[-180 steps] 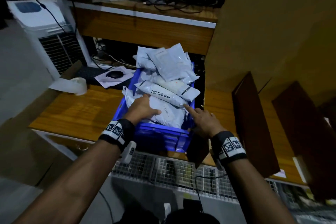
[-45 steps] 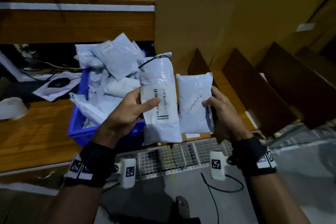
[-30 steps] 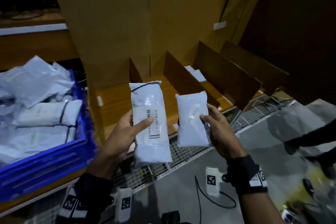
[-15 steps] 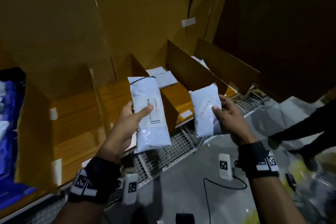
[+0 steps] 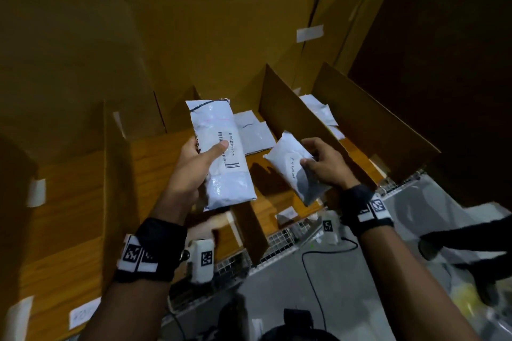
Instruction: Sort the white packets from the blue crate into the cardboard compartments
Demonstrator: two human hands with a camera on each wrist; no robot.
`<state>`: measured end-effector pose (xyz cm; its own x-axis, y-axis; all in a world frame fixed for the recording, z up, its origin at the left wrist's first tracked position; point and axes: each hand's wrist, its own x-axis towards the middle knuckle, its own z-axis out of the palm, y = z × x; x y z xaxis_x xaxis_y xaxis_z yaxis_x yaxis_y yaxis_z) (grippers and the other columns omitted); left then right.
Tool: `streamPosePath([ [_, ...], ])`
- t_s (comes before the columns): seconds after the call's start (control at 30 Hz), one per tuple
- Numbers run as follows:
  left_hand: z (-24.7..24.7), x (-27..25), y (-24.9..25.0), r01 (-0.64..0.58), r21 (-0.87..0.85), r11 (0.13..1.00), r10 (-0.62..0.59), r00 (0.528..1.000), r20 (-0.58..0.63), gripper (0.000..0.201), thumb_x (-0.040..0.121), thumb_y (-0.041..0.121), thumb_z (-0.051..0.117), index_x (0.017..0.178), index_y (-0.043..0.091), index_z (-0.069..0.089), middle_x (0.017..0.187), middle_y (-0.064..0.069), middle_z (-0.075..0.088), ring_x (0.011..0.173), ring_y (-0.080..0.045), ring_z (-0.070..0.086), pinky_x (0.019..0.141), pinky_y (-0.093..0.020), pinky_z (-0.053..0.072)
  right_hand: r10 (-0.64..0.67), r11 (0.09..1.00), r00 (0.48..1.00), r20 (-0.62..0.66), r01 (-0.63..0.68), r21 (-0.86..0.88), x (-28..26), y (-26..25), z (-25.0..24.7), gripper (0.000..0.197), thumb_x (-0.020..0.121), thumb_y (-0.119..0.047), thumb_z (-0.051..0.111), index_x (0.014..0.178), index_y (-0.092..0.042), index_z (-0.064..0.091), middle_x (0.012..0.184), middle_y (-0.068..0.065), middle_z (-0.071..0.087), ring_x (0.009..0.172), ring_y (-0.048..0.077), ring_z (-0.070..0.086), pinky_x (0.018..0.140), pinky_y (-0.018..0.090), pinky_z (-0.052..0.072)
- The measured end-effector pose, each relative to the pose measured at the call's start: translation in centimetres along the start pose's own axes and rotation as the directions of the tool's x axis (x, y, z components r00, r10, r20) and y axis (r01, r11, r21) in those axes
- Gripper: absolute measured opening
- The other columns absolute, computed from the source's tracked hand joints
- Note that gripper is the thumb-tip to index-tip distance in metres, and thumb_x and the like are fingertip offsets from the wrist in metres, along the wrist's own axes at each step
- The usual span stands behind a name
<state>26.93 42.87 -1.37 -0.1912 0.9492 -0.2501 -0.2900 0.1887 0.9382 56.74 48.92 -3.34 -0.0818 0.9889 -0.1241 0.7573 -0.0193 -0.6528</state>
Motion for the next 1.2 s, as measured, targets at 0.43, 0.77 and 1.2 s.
streamPosePath([
  [0.43, -0.1, 8.7, 0.0, 0.095, 0.061, 0.994, -0.081, 0.974, -0.21, 0.031, 0.094, 0.016, 0.08, 0.121, 0.013, 0.066, 0.108, -0.004, 0.081, 0.092, -0.022, 0.08, 0.067, -0.033, 0.064, 0.008, 0.962, 0.816, 0.578, 0.151, -0.226, 18.3, 0.0, 9.4, 0.055, 0.092, -0.004, 0.061, 0.14, -0.031, 0.061, 0.121, 0.003, 0.069, 0.103, 0.022, 0.067, 0.079, 0.032, 0.056],
  [0.77, 0.8, 8.7, 0.0, 0.085, 0.023, 0.996, -0.074, 0.95, -0.303, 0.032, 0.096, 0.015, 0.076, 0.126, 0.01, 0.065, 0.108, -0.004, 0.081, 0.094, -0.023, 0.08, 0.066, -0.031, 0.063, -0.323, 0.927, 0.921, 0.22, 0.355, -0.124, 18.3, 4.0, 15.2, 0.035, 0.087, -0.016, 0.068, 0.116, -0.034, 0.072, 0.117, -0.002, 0.072, 0.109, 0.023, 0.069, 0.09, 0.045, 0.06],
  [1.2, 1.3, 6.2, -1.1, 0.089, 0.055, 0.995, -0.065, 0.939, -0.337, 0.052, 0.093, 0.021, 0.081, 0.139, 0.014, 0.058, 0.119, -0.007, 0.079, 0.101, -0.026, 0.079, 0.08, -0.043, 0.064, -0.261, 0.692, 0.786, 0.56, 0.557, -0.459, 12.6, 8.3, 19.0, 0.09, 0.109, -0.04, 0.043, 0.153, -0.045, -0.035, 0.166, -0.007, -0.04, 0.158, 0.033, -0.03, 0.119, 0.077, -0.006],
])
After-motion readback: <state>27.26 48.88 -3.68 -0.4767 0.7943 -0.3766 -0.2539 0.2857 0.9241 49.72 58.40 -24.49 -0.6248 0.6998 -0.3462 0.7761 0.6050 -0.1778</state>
